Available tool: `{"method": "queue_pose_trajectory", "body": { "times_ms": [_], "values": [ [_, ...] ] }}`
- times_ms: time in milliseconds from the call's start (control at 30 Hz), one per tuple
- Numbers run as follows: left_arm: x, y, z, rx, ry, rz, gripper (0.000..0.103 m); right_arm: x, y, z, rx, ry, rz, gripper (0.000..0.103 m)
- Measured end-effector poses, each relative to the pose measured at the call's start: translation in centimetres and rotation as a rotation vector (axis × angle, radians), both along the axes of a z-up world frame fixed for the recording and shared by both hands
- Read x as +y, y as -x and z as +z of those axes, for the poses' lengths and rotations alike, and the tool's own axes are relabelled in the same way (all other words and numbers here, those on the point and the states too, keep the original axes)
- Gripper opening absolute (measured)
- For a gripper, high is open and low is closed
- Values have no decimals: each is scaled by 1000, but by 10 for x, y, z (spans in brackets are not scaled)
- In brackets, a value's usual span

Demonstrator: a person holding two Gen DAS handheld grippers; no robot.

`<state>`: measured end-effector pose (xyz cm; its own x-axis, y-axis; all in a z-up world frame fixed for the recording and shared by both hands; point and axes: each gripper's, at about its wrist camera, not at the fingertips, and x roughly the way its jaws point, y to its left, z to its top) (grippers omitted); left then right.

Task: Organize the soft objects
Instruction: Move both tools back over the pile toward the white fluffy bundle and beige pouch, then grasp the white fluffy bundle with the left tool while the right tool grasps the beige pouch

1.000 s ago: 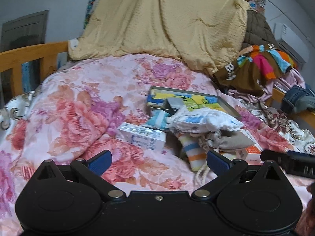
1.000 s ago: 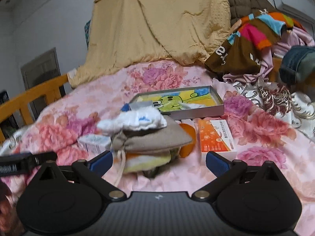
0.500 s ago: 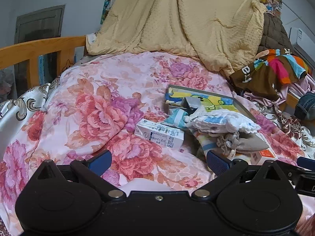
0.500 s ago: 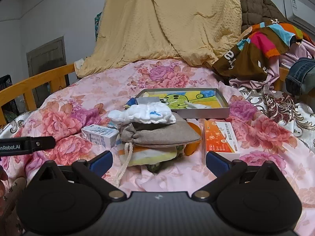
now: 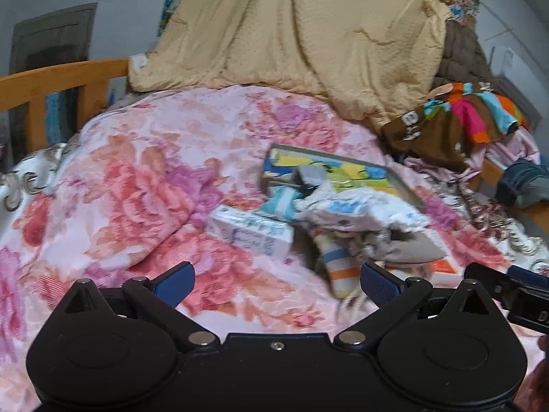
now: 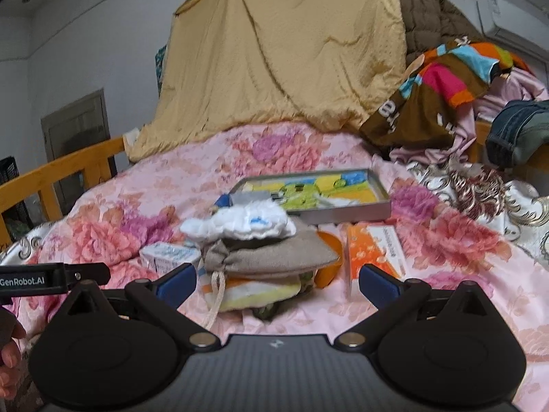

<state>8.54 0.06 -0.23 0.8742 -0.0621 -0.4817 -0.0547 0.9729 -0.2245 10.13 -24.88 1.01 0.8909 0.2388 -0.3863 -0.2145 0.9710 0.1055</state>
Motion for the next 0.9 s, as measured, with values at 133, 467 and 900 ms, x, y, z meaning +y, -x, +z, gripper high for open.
{"method": "queue_pose_trajectory", "body": {
  "times_ms": [133, 467, 900],
  "values": [
    [-8, -3, 6, -35, 2, -57, 102, -2, -5, 1, 4, -12, -22, 103],
    [-15, -53, 19, -23, 24, -182, 102, -7, -38, 1, 56, -18, -16, 103],
    [-31, -141, 39, 18, -20, -362, 102, 5, -97, -14, 40, 158, 156, 103]
  ]
}}
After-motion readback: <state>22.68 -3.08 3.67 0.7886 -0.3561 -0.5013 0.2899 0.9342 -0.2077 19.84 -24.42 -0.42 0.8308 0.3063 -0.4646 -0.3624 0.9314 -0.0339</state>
